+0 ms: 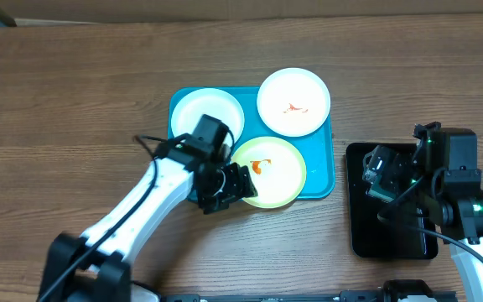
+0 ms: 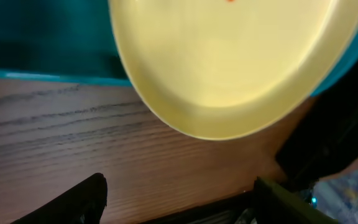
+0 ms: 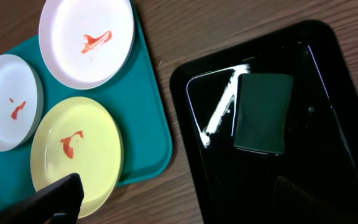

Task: Clean dirty plates on tray and stack at the side
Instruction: 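Reach the left gripper to the yellow plate's near rim and grasp it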

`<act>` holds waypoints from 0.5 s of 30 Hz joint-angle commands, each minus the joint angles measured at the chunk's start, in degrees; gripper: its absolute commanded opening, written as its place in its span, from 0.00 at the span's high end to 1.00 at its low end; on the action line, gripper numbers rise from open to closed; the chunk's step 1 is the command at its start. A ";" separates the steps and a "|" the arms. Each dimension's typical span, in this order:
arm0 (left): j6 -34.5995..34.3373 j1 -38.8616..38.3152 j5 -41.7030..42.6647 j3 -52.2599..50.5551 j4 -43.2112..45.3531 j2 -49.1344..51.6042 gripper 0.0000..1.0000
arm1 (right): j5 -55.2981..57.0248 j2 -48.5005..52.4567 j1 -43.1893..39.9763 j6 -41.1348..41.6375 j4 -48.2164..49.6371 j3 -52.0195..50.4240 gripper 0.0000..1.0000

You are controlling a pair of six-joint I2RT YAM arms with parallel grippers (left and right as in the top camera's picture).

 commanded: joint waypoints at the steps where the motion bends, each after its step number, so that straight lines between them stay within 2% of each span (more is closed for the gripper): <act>1: -7.10 -1.14 -1.20 1.20 0.72 4.09 0.25 | 0.96 -0.26 -0.17 0.68 0.17 1.70 0.00; 3: -7.08 -1.64 -1.03 1.20 2.40 6.34 0.28 | 0.96 -0.26 -0.17 0.66 0.15 1.70 0.00; 7: -8.00 -2.62 -1.11 1.20 5.38 9.07 0.43 | 0.98 -0.26 -0.17 0.66 0.15 1.70 0.00; 13: -8.57 -4.57 -2.89 1.20 6.23 10.34 0.45 | 0.96 -0.26 -0.17 0.66 0.15 1.70 0.00; 15: -8.57 -5.22 -4.33 1.20 5.66 10.34 0.50 | 0.96 -0.26 -0.17 0.66 0.15 1.70 0.00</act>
